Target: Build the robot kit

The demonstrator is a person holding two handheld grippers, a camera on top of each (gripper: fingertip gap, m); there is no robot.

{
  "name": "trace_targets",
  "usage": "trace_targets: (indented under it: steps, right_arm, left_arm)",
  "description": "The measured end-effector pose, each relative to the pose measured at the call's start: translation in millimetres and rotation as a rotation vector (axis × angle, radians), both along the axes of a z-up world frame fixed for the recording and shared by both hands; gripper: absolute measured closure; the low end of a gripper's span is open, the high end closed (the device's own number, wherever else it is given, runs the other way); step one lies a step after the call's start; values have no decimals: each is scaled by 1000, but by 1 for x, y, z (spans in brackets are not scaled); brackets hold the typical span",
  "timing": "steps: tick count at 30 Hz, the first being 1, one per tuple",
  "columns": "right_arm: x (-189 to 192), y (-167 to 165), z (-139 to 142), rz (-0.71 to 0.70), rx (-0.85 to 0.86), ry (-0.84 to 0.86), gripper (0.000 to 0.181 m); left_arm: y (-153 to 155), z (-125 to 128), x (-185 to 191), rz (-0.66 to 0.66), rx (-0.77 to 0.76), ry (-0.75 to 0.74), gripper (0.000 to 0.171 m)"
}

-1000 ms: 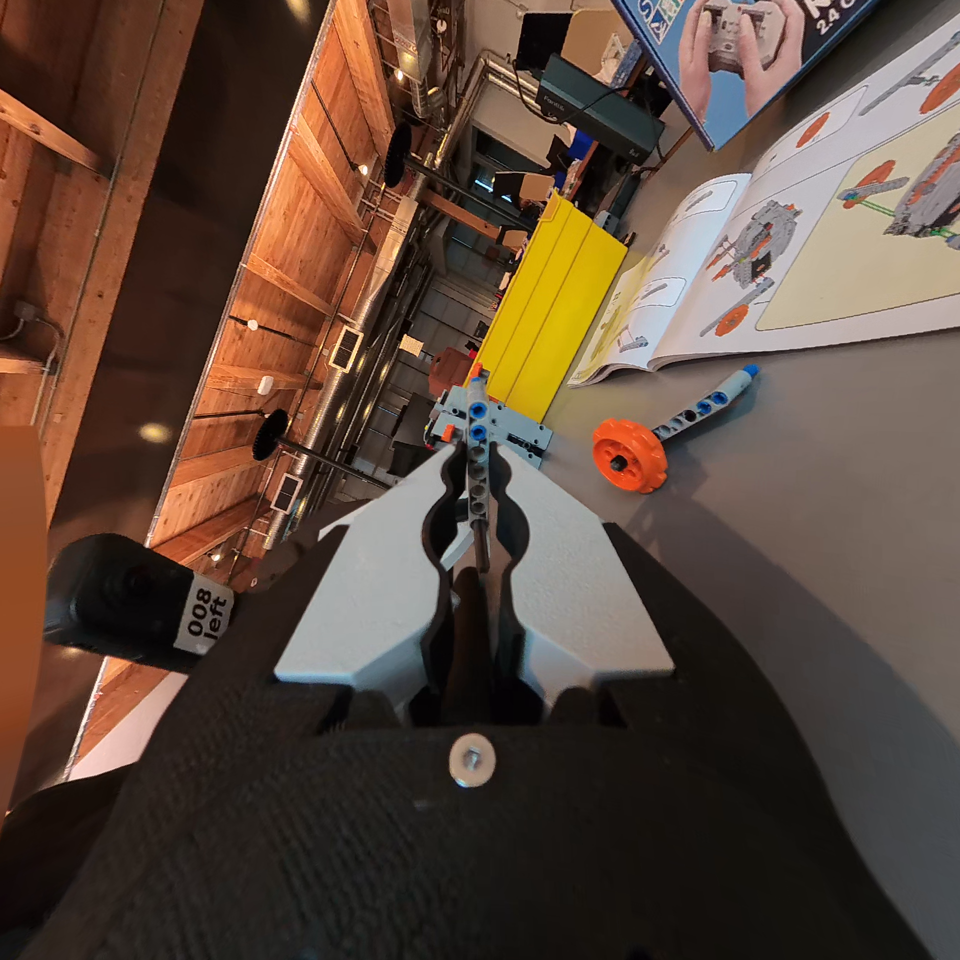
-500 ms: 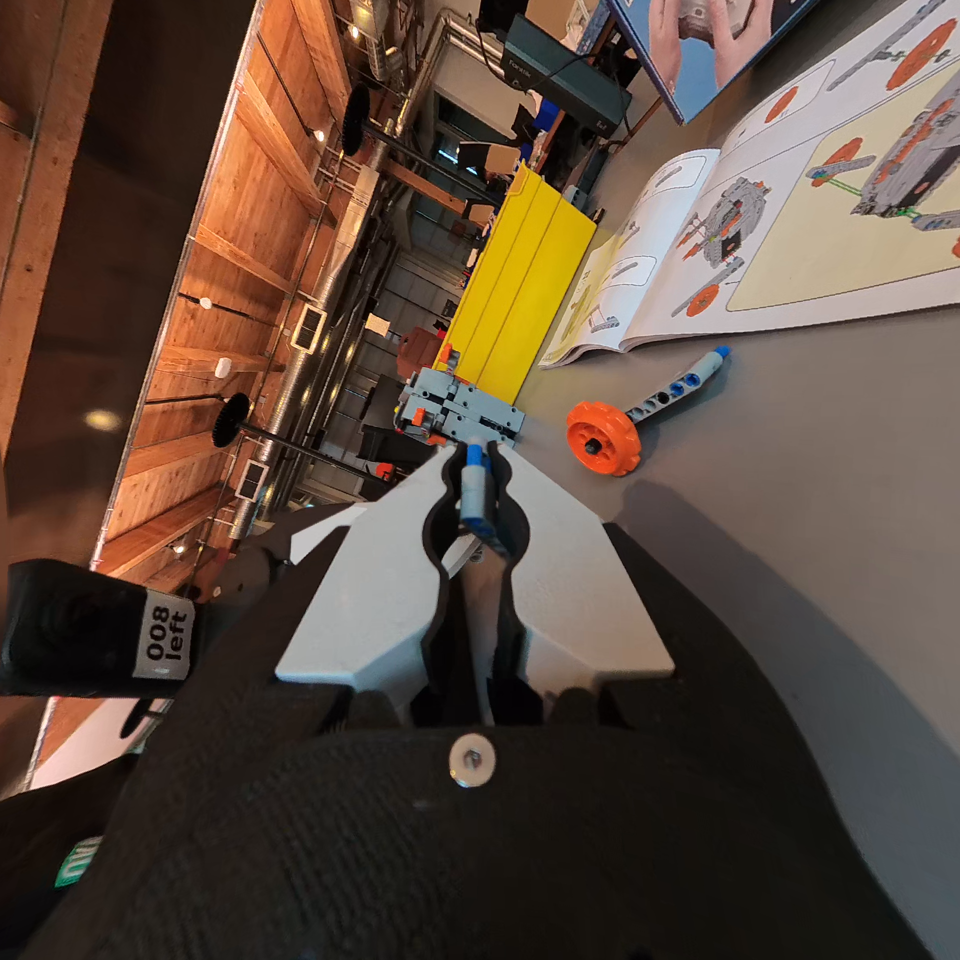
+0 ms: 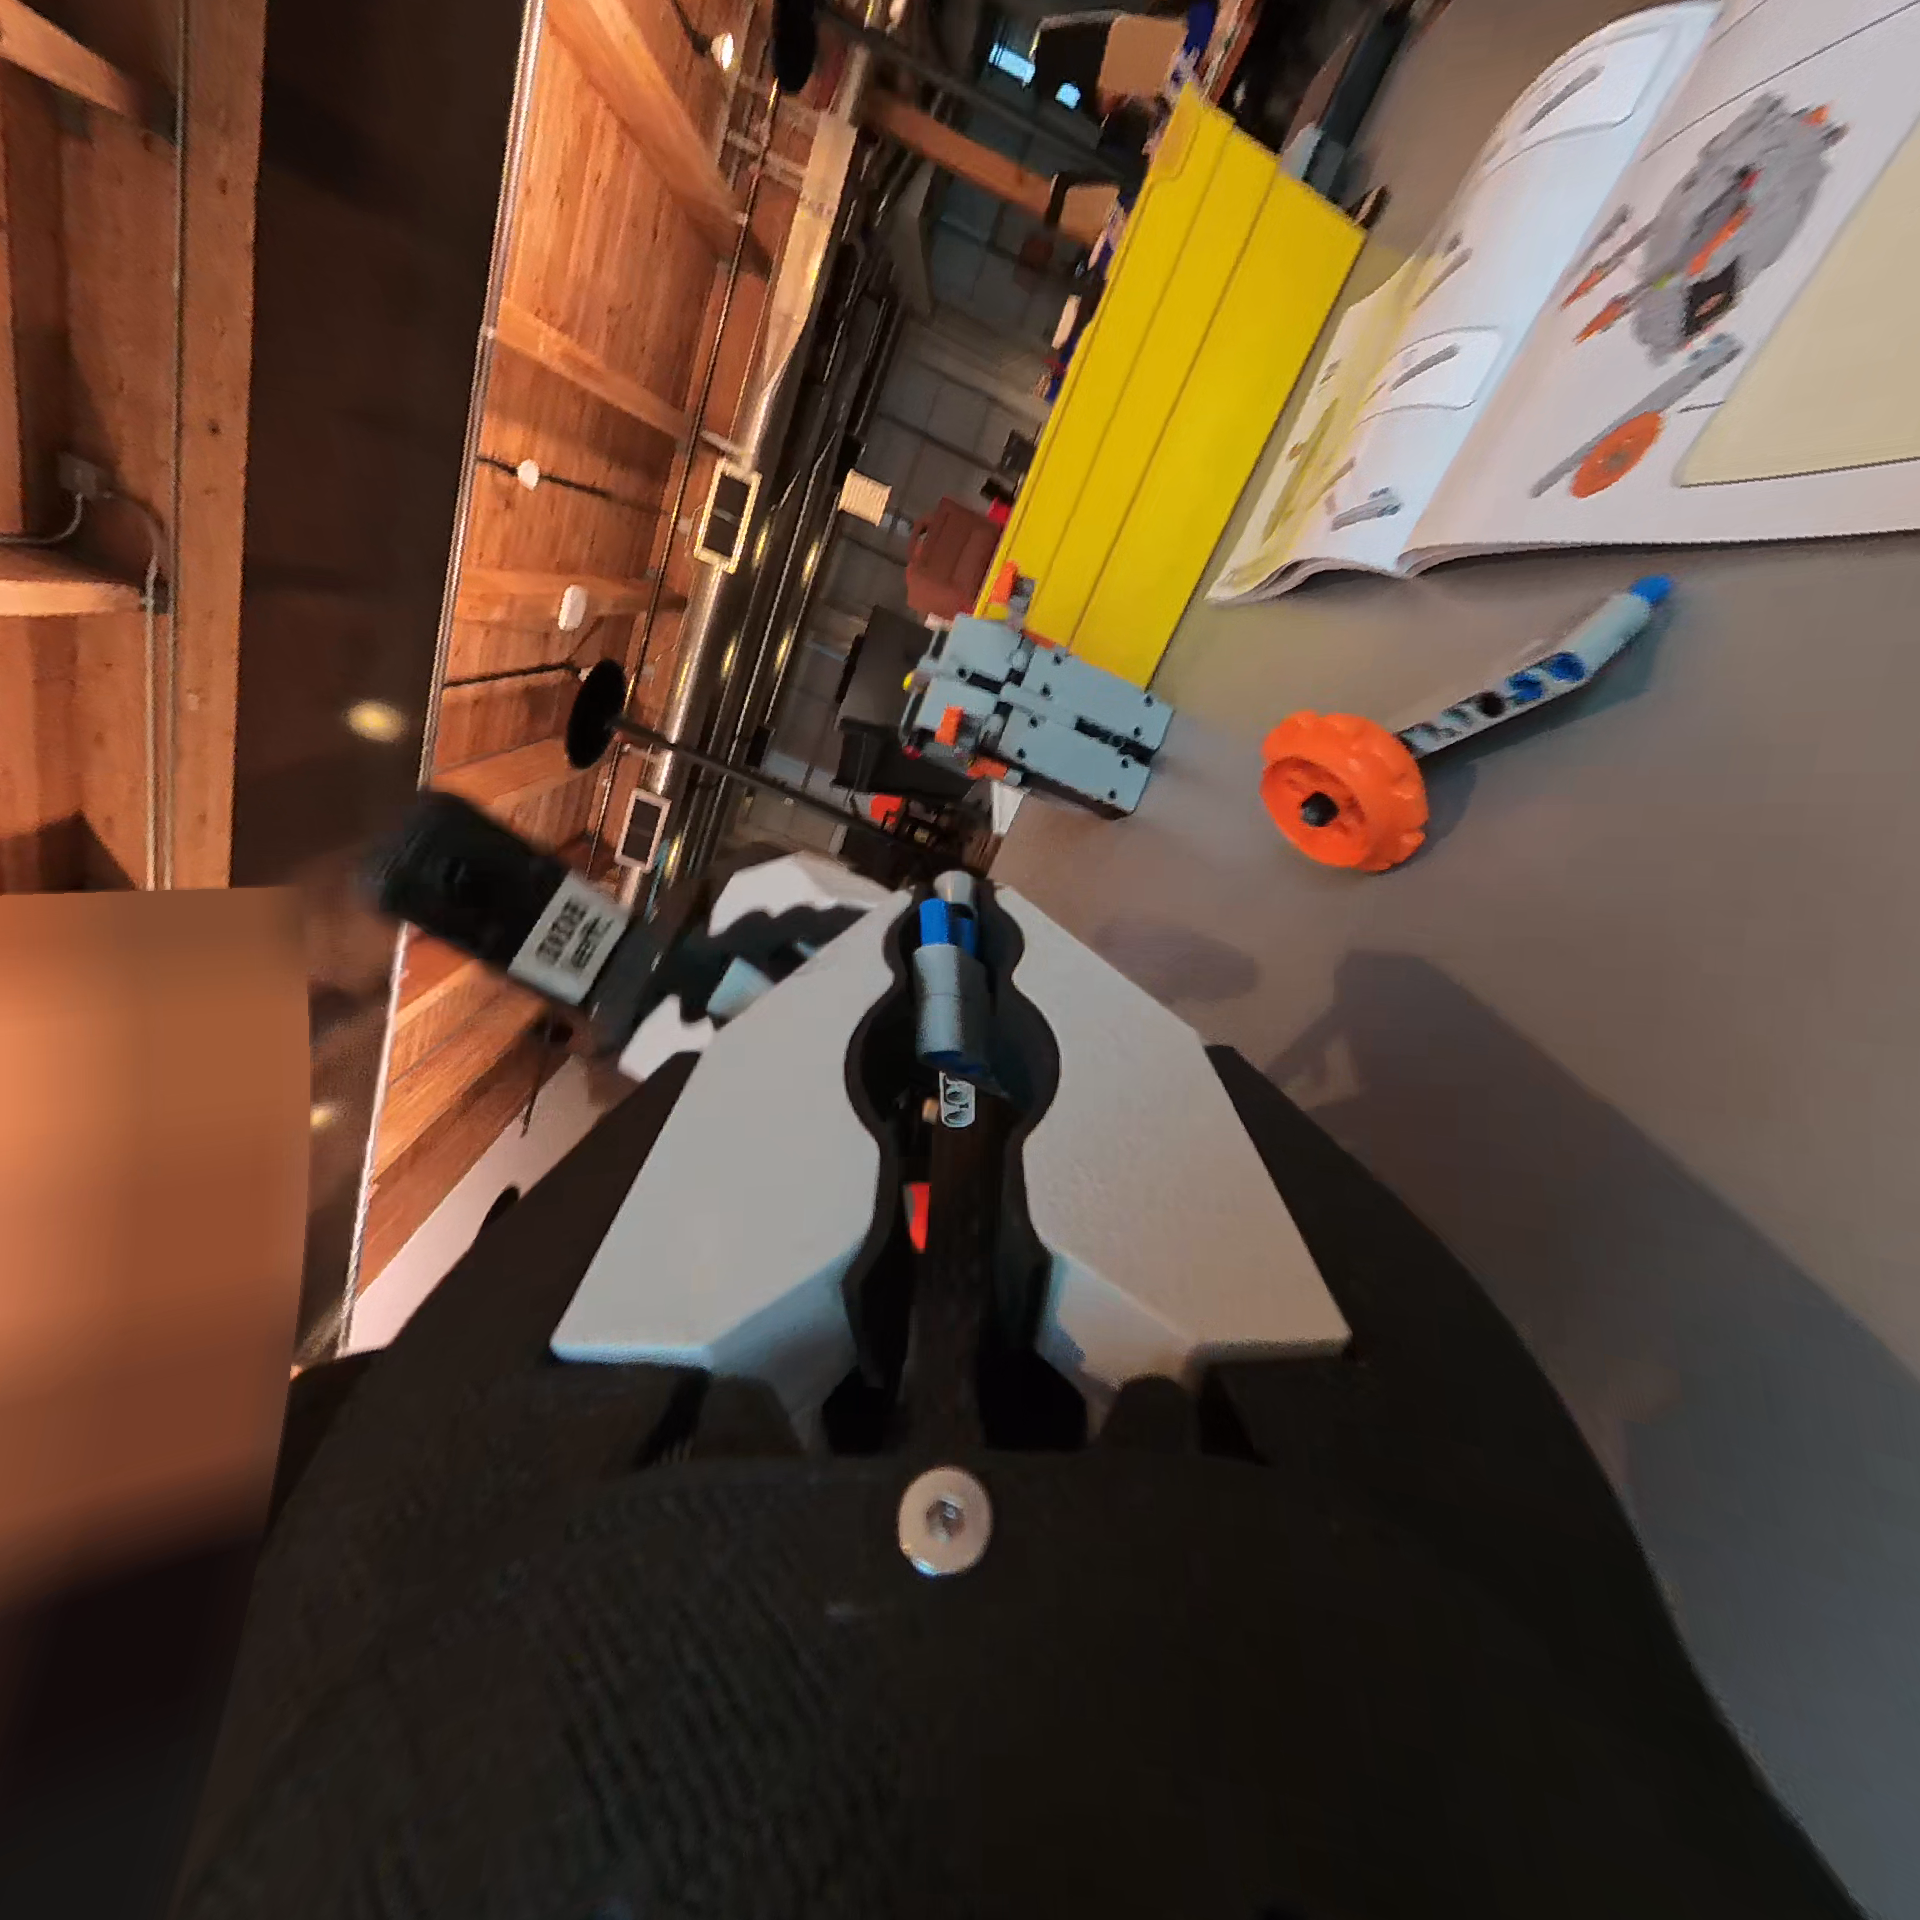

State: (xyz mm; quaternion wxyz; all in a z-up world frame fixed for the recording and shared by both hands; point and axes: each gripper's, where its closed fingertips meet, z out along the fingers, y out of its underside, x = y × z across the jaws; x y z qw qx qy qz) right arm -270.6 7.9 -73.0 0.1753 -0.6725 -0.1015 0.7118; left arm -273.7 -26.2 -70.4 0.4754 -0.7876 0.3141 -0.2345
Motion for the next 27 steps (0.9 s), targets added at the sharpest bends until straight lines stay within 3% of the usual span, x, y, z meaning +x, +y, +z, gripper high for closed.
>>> trace_targets:
  steps: [4,9,12,15,17,27]
  right_arm:
    - [-3,-11,6,62,57,-27,176]
    - [-8,-20,5,105,41,-18,176]
    - [-11,-26,4,143,43,-19,176]
    - [-11,-29,6,163,39,-5,176]
    - [-10,-29,4,168,44,-14,176]
    - [-9,-30,11,212,71,25,173]
  left_arm:
    - [1,15,-3,-117,-185,-296,130]
    - [-4,-13,19,-265,-424,-282,125]
    - [-5,-28,27,-324,-461,-205,124]
    - [-14,-29,36,-429,-526,-231,137]
    - [-23,-25,39,-503,-570,-284,163]
    - [-20,-21,35,-476,-599,-423,165]
